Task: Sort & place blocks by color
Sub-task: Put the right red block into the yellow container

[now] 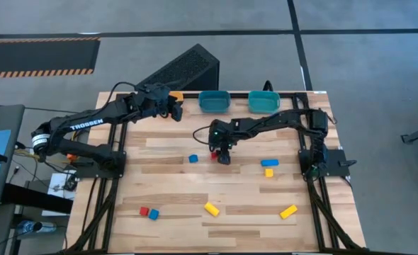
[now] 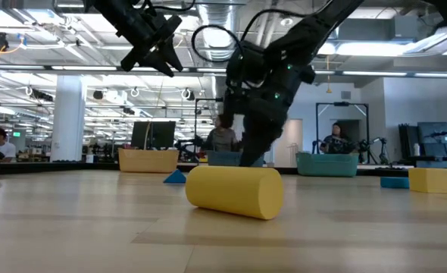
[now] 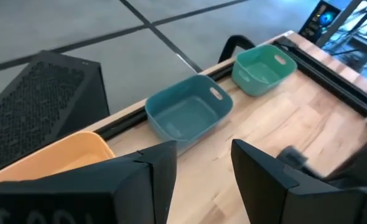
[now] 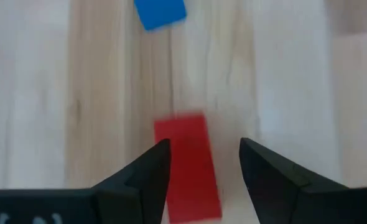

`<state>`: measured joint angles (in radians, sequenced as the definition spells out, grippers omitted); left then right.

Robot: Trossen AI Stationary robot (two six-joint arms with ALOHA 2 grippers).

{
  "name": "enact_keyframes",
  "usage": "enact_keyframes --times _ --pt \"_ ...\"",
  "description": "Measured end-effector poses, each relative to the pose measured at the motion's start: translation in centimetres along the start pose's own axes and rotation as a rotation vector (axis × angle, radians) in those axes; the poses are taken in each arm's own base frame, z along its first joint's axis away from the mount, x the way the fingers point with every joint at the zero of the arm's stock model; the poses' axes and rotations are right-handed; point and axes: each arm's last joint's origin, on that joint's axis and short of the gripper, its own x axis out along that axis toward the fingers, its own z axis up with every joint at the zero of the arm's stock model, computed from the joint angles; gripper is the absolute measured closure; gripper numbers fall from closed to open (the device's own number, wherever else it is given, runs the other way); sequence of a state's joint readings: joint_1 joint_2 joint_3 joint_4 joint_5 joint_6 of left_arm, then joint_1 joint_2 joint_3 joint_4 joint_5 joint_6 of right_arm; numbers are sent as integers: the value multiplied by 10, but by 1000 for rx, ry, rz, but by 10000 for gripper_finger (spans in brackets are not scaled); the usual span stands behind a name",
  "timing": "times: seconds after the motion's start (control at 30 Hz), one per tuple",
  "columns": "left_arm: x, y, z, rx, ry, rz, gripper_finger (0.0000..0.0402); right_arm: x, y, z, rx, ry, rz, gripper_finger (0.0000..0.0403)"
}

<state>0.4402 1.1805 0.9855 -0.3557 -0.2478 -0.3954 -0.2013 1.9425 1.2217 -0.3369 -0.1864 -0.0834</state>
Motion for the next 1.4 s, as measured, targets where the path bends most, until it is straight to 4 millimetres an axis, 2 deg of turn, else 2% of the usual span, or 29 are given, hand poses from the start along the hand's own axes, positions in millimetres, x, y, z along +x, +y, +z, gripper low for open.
enact_keyframes --times 0.13,0.2,0.33,0.43,0.73,0.97,1.1,1.27,1.4 --pt "0 1 2 37 -15 -1 260 -24 2 11 16 -78 -19 193" --pt "0 1 2 72 -19 11 260 -28 3 12 11 -79 -19 191" --pt "0 2 2 103 -24 26 260 -25 9 6 -8 -26 -7 190" --pt "0 2 2 118 -24 26 260 -16 16 -6 -18 23 0 190" --pt "0 2 2 71 -19 28 260 5 28 -38 -45 40 -130 190" --pt "-1 -2 0 56 -18 11 260 5 23 -39 -31 24 -174 196" --pt "-1 -4 -1 41 -15 6 260 5 23 -39 -31 24 -173 220" --pt "-2 -7 -2 30 -11 -8 260 5 23 -37 -47 6 -170 287" --pt "-2 -9 -4 11 0 -11 260 5 23 -35 -39 -15 -163 290"
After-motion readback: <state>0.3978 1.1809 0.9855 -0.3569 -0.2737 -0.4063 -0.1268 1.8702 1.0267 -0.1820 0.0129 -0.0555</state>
